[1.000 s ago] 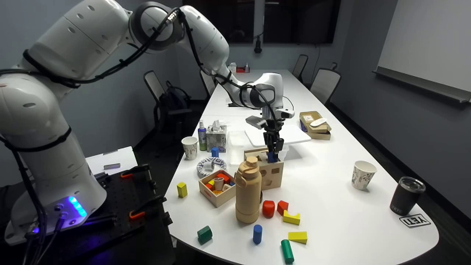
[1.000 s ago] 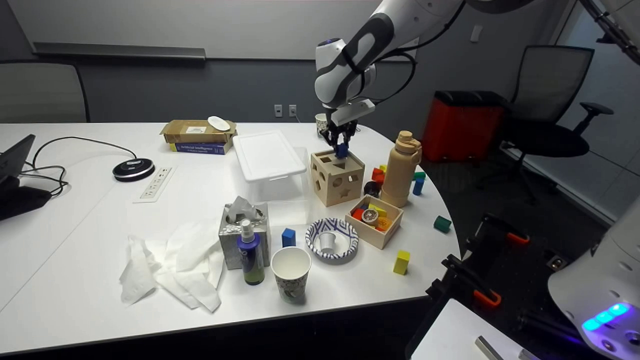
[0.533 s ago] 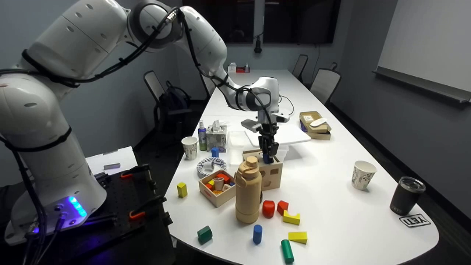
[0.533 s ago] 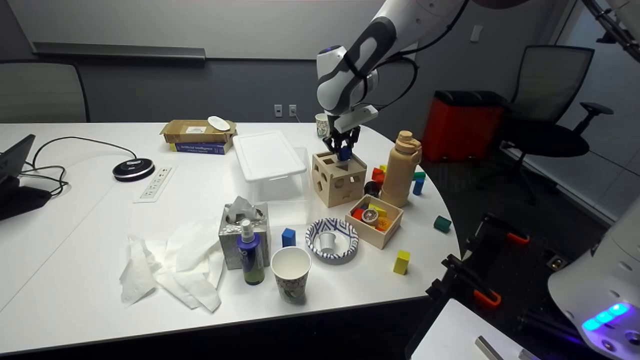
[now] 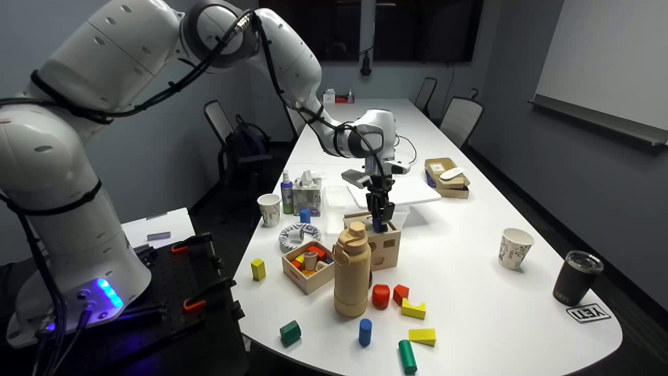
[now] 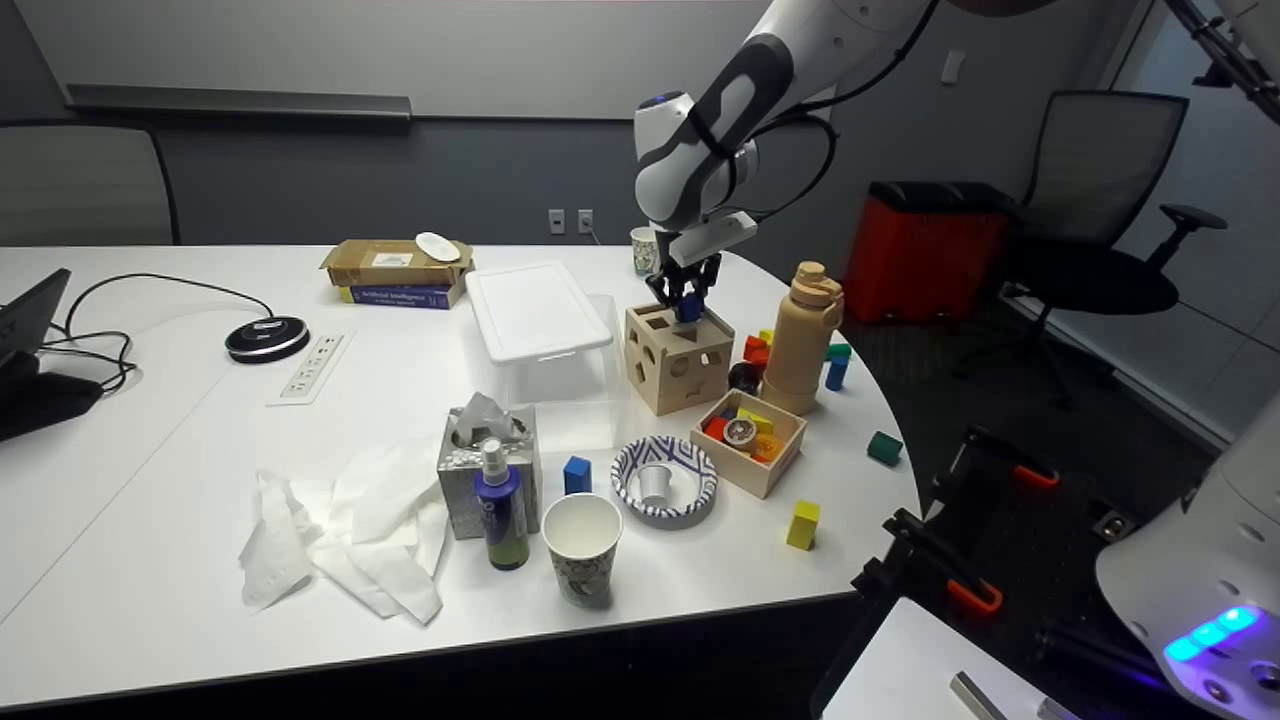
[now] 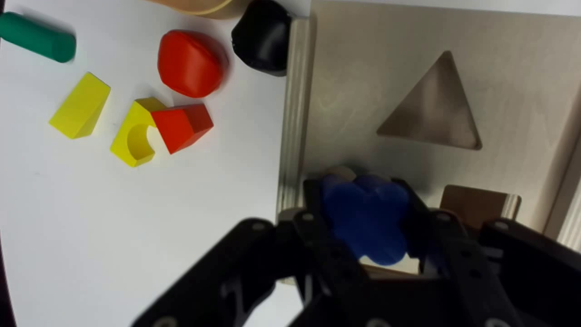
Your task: Place the blue square block inside the shape sorter box
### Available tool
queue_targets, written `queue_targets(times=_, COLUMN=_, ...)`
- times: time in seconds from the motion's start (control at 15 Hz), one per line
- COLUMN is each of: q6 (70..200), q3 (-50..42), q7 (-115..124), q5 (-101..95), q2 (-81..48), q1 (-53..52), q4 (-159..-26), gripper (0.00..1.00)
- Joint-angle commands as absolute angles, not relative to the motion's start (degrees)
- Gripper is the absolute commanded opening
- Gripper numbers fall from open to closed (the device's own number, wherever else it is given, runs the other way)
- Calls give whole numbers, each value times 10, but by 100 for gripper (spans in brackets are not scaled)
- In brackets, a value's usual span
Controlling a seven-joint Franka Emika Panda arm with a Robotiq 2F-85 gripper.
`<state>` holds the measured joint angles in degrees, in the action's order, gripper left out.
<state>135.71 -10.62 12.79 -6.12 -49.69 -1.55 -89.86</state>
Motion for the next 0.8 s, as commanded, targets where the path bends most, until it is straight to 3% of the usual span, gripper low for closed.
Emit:
queue_targets(times=0.0, q6=1367, q3=-110, q7=144, q5=-68, q2=-484, q1=-18, q4=-923, gripper=17)
queue_targets(times=0.73, q6=1356, q3=-102, q7=138, q5=-53, q2=-482, q1=-6, q4=-913, gripper=17)
